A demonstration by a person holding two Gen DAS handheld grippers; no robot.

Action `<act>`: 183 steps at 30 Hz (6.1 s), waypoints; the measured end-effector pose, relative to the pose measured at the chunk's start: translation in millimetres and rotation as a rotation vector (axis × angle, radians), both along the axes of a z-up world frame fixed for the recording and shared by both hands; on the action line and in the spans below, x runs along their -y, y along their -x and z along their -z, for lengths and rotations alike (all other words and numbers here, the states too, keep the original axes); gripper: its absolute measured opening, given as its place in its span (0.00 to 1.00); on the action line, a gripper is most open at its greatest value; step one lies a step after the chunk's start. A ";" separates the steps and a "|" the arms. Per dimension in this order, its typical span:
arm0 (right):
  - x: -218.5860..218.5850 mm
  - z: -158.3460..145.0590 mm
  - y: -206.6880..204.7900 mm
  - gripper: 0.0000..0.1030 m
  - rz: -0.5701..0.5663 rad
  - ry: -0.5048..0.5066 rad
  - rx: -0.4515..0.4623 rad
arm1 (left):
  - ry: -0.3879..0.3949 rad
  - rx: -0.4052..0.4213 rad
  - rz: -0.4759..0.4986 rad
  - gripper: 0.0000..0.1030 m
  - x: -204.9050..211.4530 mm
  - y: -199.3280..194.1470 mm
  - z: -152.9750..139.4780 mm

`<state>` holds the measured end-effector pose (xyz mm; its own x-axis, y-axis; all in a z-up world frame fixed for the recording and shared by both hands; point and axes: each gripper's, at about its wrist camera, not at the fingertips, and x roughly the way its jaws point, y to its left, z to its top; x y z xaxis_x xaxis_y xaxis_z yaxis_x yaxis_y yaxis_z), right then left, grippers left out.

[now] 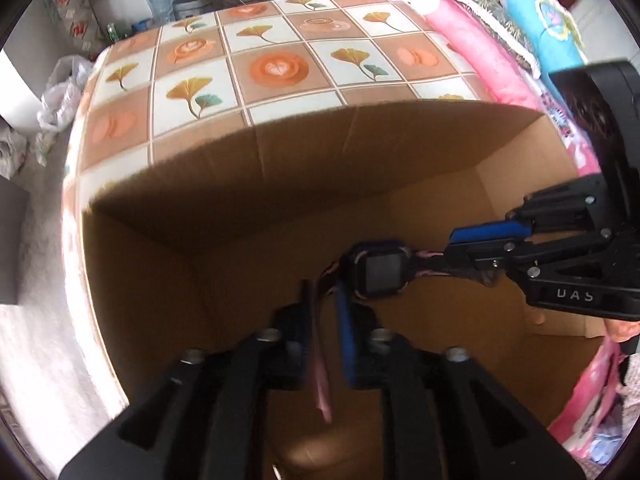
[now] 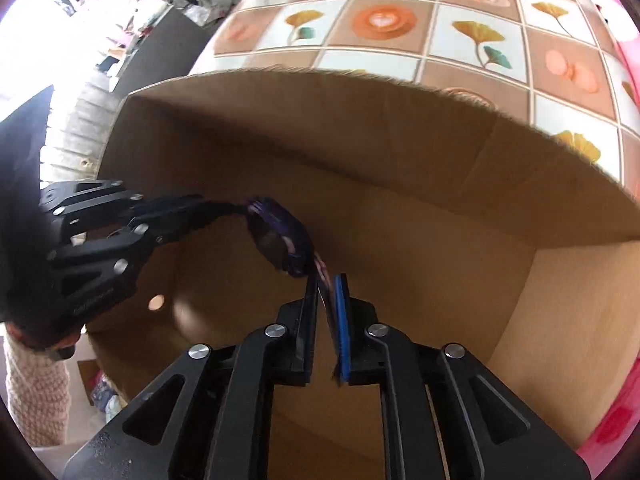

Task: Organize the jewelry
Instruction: 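Carry the watch over the box and lower it inside with both tools, then open both tools to release the watch in the box and withdraw, then move the left tool toward the colorful beaded bracelet, then close the left tool on the beaded bracelet and lift it, then grasp the hanging bracelet beads with the right tool while the left tool holds it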

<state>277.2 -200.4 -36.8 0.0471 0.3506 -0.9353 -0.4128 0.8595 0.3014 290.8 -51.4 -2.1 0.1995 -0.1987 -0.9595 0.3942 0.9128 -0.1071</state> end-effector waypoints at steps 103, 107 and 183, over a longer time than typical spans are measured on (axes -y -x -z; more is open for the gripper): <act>24.4 30.8 334.9 0.84 0.211 0.055 0.466 | 0.036 0.292 -0.291 0.50 -98.8 221.6 59.5; 23.9 22.5 335.0 0.78 0.211 0.028 0.494 | -0.046 0.300 -0.250 0.38 -87.2 218.2 61.6; -85.4 35.8 329.8 0.07 -0.022 0.009 0.384 | 0.487 0.117 -0.313 0.22 -118.9 288.6 66.7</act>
